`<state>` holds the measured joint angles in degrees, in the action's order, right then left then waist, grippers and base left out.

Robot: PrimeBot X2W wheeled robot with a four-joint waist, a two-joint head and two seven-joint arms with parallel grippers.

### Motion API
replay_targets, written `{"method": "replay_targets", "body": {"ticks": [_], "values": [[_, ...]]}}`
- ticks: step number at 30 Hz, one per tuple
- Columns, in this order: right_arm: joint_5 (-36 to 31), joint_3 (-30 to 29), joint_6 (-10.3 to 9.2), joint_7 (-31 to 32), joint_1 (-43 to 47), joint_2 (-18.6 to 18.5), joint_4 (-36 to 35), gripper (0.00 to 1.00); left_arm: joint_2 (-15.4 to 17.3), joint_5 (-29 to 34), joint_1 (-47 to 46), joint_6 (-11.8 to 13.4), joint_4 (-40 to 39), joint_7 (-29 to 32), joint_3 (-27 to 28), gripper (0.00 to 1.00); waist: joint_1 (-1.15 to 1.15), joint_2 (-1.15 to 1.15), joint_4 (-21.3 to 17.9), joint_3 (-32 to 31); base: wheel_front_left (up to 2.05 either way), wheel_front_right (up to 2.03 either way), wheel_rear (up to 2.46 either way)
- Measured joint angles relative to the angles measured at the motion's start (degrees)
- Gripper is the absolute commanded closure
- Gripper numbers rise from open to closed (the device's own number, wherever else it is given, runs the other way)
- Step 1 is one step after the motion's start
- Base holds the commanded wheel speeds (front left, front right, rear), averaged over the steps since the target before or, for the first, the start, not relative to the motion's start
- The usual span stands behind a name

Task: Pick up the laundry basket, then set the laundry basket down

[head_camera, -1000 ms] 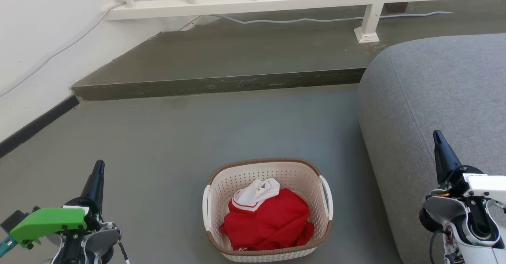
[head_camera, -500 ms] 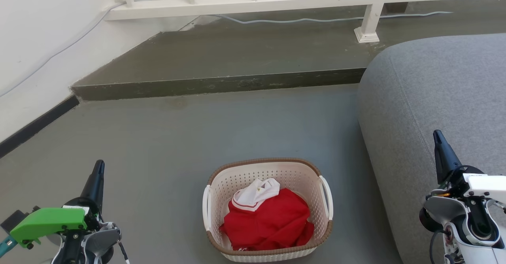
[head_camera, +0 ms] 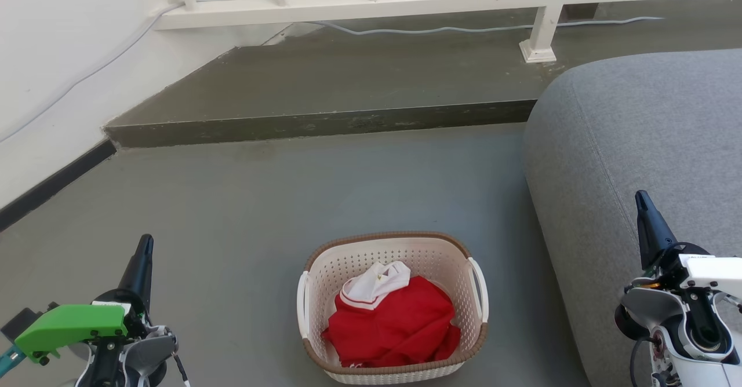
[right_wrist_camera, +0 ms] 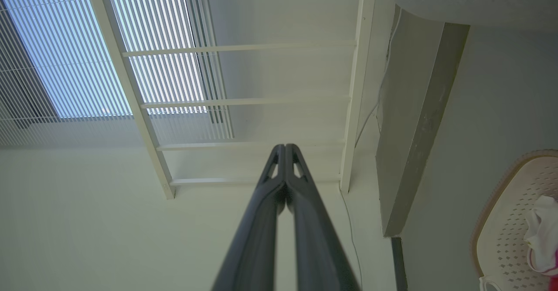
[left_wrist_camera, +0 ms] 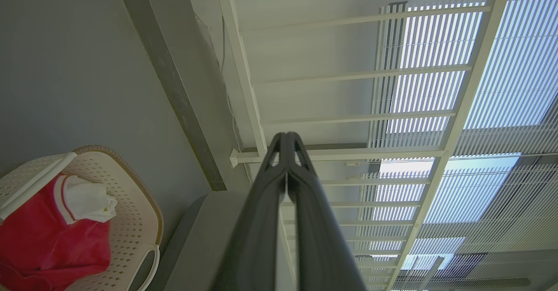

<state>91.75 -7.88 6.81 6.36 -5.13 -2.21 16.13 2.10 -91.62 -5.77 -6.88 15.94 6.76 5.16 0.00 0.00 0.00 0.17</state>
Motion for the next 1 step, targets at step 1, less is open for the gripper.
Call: {"method": "replay_targets", "body": {"ticks": [1], "values": [[0.0,0.0,0.0,0.0,0.0,0.0,0.0,1.0,0.0,0.0,0.0,0.0,0.0,0.0,0.0,1.0,0.0,0.0,0.0,0.0,0.0,0.0,0.0]]}}
